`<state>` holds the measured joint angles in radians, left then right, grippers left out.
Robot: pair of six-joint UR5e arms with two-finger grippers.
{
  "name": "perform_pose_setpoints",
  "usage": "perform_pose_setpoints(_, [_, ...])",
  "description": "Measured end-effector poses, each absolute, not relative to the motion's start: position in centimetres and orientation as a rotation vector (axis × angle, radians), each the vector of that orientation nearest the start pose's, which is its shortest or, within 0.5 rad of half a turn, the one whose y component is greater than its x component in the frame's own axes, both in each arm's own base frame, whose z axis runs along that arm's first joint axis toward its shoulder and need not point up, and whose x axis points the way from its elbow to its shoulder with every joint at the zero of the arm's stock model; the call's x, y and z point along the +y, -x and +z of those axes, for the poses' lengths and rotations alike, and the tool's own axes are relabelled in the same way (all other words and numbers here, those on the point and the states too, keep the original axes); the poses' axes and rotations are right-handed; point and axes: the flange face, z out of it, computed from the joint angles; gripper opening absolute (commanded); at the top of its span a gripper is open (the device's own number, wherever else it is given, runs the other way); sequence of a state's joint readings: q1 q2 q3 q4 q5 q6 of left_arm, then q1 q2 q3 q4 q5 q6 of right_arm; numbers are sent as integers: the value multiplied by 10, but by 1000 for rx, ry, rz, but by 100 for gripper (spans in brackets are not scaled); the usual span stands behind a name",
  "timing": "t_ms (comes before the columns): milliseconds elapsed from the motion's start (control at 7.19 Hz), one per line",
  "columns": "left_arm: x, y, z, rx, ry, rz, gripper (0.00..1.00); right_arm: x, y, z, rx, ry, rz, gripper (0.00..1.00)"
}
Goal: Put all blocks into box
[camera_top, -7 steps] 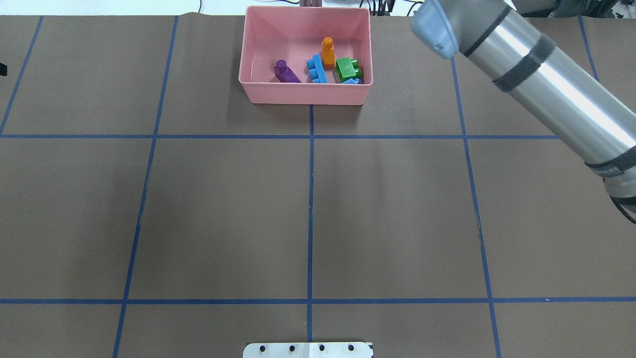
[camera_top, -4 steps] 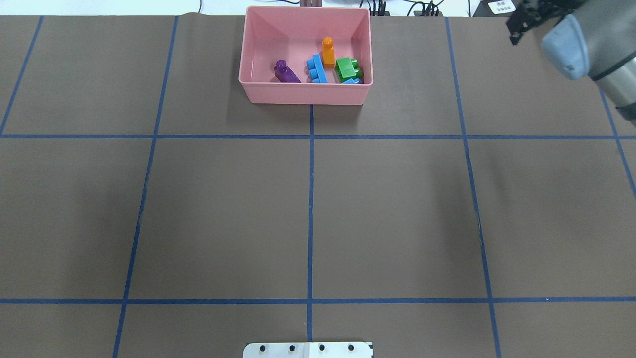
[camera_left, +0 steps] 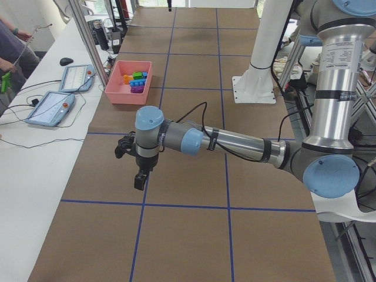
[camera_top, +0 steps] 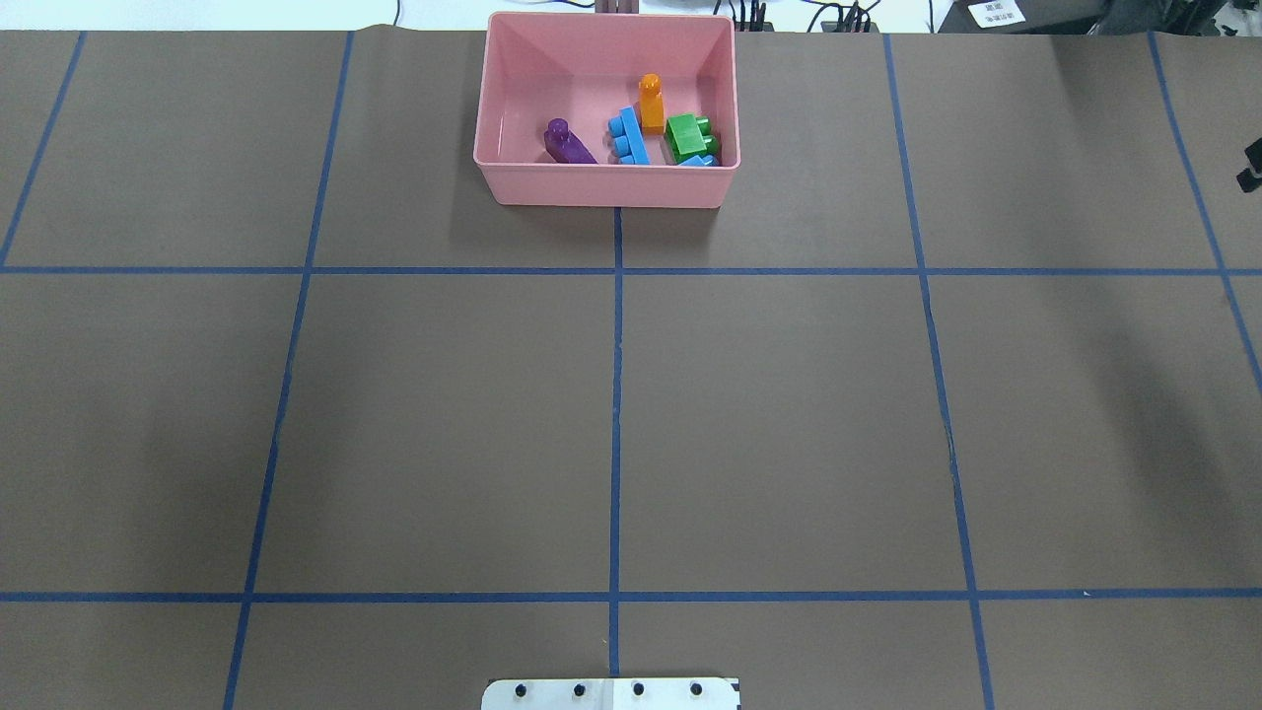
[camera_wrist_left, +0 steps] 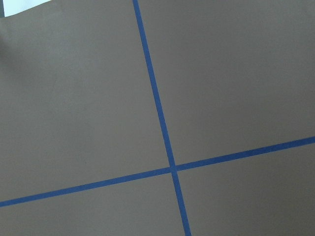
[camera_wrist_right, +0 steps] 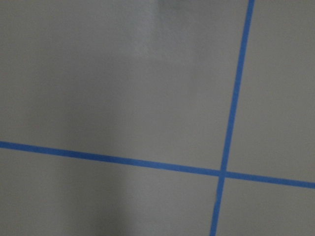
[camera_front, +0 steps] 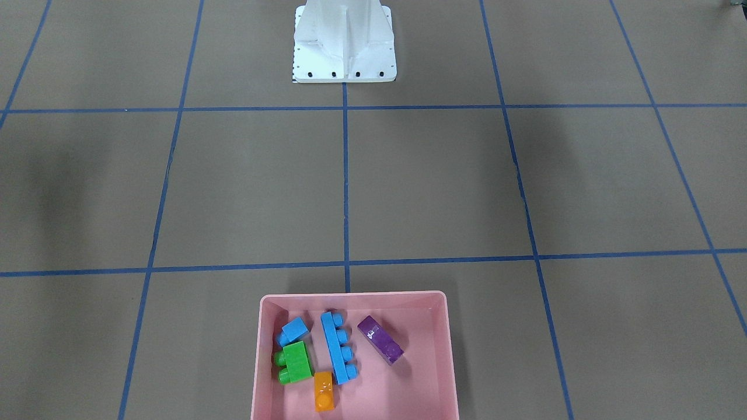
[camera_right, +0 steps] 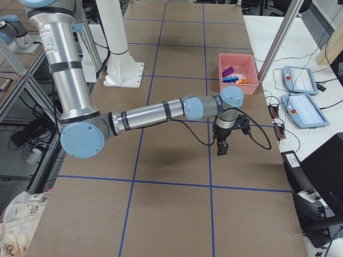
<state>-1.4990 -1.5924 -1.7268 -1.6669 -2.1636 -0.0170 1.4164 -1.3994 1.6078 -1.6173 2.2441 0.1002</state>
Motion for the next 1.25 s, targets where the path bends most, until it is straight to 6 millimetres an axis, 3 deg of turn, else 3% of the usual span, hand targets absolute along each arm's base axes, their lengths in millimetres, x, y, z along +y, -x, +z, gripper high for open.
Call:
perform_pose_setpoints(139, [-507,42,584,599,-218,131,100,-546,0,593,-689,-65,-80,100])
perform_pose_setpoints(417, [-487,43,605,606,-175,124,100,-515,-30,622,-762,-38,-11,100])
perform_pose_setpoints(834, [-474,39,604,701,-86,105,100,-483,-47,640,-892,-9,40,100])
perform_pose_setpoints(1251, [-471,40,603,727,-51,140,100,-478,-48,641,-927,-5,44,100])
